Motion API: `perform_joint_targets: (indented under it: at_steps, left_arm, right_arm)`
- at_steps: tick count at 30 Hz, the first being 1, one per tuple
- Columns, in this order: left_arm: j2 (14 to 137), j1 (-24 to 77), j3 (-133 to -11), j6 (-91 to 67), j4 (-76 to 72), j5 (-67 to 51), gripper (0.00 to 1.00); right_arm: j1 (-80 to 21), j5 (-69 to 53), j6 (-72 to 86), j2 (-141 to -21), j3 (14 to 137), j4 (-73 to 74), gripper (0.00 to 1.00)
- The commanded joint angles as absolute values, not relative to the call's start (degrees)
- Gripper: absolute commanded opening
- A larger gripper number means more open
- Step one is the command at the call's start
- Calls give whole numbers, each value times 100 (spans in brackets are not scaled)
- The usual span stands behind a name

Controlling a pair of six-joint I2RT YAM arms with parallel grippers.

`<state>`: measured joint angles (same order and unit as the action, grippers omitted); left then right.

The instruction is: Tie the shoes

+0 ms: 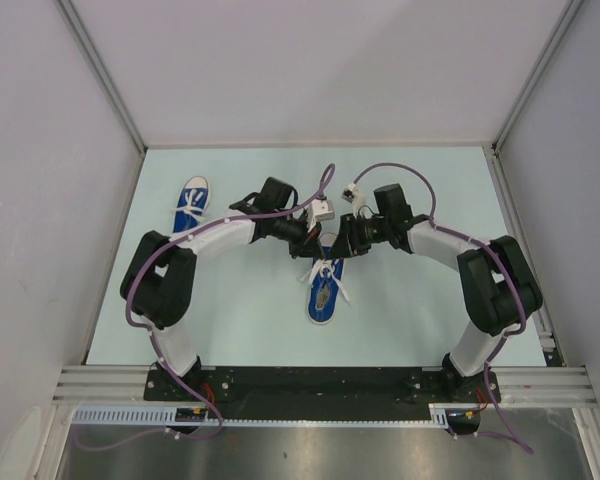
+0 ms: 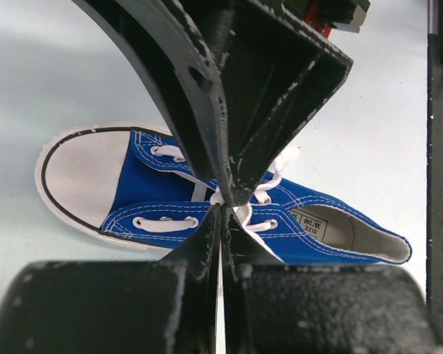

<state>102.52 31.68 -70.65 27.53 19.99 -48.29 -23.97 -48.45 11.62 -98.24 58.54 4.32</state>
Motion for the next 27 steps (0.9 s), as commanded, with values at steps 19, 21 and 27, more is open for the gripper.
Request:
perform_joint_targets:
  at_steps: [19,21,27]
  left_arm:
    - [9949,3111,-7119,2953,1635,-5194,0]
    - [9940,3111,-7128,2944,1626,-5194,0]
    - [9940,3111,-7119,3111,1775,-5203,0]
  right_arm:
    - [-2698,-4922,615,-9949,6003,1098,28]
    - [-2742,-4922,606,-9941,5977,1107,27]
    - [-2733,-5001,598,-9756,5959,1134,36]
